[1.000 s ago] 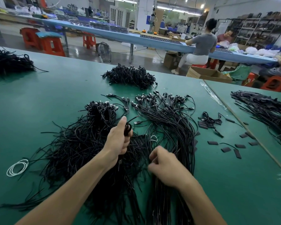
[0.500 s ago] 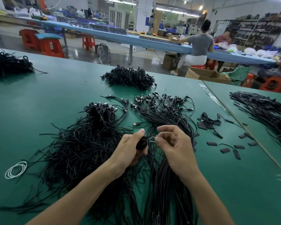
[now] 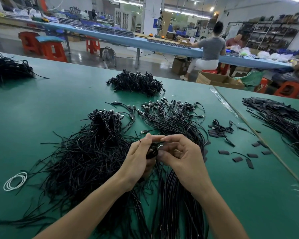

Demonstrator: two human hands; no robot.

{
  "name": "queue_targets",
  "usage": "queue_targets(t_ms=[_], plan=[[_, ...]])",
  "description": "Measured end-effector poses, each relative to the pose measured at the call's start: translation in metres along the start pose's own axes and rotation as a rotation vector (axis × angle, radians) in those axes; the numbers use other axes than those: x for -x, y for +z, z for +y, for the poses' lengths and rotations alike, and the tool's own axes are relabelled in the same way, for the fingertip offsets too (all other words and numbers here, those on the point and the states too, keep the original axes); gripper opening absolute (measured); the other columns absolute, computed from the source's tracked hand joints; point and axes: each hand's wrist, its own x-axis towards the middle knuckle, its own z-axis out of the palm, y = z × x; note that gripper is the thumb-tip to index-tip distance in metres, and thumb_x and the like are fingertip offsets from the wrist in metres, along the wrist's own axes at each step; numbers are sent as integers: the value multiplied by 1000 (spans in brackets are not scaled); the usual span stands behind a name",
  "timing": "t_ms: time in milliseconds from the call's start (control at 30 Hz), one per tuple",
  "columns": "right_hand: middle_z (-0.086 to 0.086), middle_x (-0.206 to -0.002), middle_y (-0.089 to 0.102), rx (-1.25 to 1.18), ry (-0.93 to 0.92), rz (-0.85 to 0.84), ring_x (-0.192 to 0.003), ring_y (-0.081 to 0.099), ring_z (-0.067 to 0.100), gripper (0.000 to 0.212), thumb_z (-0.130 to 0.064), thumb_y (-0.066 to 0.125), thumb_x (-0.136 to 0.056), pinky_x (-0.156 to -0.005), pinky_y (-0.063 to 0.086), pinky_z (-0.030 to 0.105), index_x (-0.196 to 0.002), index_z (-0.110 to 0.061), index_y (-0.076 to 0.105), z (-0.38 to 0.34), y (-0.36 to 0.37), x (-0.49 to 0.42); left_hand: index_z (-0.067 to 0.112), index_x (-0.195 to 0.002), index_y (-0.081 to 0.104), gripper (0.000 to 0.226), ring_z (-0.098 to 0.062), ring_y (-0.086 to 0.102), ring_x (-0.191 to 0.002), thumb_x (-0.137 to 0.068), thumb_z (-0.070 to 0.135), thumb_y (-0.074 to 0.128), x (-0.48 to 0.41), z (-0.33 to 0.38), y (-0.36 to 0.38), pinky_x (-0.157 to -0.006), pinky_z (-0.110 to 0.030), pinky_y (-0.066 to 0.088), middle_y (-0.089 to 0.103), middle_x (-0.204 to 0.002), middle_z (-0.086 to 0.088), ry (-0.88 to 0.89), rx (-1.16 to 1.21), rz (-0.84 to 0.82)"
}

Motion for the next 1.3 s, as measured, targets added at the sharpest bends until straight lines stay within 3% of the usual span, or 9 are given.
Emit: queue_targets(t_ms=[167, 233, 400, 533, 700, 967, 1067, 1200, 1300], plan=[[-5, -80, 74, 93, 111, -38, -72, 67, 5, 3, -18, 74, -89, -71, 53, 26, -90, -21, 73, 4, 4, 0, 31, -117, 72, 50, -7, 21, -38, -109, 40, 23, 0, 2, -1, -40, -16, 22, 29, -46, 10, 63, -52, 27], [-5, -77, 74, 53, 138, -33, -67, 64, 2, 8, -20, 70, -92, -66, 51, 21, -86, -22, 74, 3, 6, 2, 33, -119, 71, 50, -5, 22, -37, -109, 39, 23, 1, 3, -1, -40, -17, 23, 28, -45, 12, 79, -70, 27], [4, -79, 74, 61, 182, -29, -71, 64, 13, 6, -20, 72, -90, -73, 56, 39, -85, -20, 75, 2, 5, 1, 34, -122, 69, 48, -6, 21, -38, -107, 40, 24, 3, 4, 1, -40, -17, 23, 26, -47, 8, 119, -89, 16], [3, -78, 74, 52, 224, -53, -71, 64, 11, 4, -20, 74, -89, -75, 57, 39, -86, -20, 75, 1, 6, 0, 34, -123, 69, 47, -7, 20, -39, -105, 45, 27, 4, 8, 3, -40, -18, 22, 25, -48, 3, 138, -77, 9], [9, -72, 70, 3, 248, -53, -67, 59, 15, 12, -16, 73, -89, -70, 51, 37, -77, -19, 73, 0, 5, 1, 13, -129, 61, 47, 7, 52, -43, -110, 23, 20, 7, 7, 5, -46, -3, 37, 53, -48, 20, 165, -164, -12], [-9, -78, 72, 247, 80, 1, -72, 67, 4, 10, -13, 72, -89, -69, 54, 22, -91, -23, 73, -4, 6, 3, -1, -120, 63, 38, 10, 57, -50, -107, 9, 29, 10, 8, 6, -50, -1, 39, 61, -56, 22, 180, -144, -24], [-11, -85, 71, 353, -16, 20, -82, 66, 2, 12, -8, 70, -90, -74, 51, 14, -95, -20, 72, -6, 9, 6, 7, -111, 73, 43, 5, 54, -47, -106, 24, 33, 6, 8, 5, -47, -4, 37, 64, -61, 17, 186, -130, 67], [-14, -98, 61, 548, -170, 64, -93, 58, -6, 14, -6, 66, -93, -81, 42, 3, -99, -18, 72, -7, 15, 10, 28, -99, 79, 51, -6, 28, -35, -99, 51, 33, 3, 4, 2, -38, -17, 25, 40, -42, 9, 124, -104, 151], [-20, -96, 64, 498, -160, 102, -91, 61, -5, 12, -10, 69, -91, -79, 44, 5, -93, -22, 71, -6, 18, 10, 30, -81, 78, 56, -8, 31, -35, -97, 57, 32, 3, 1, 3, -37, -19, 27, 41, -43, 5, 129, -92, 206]])
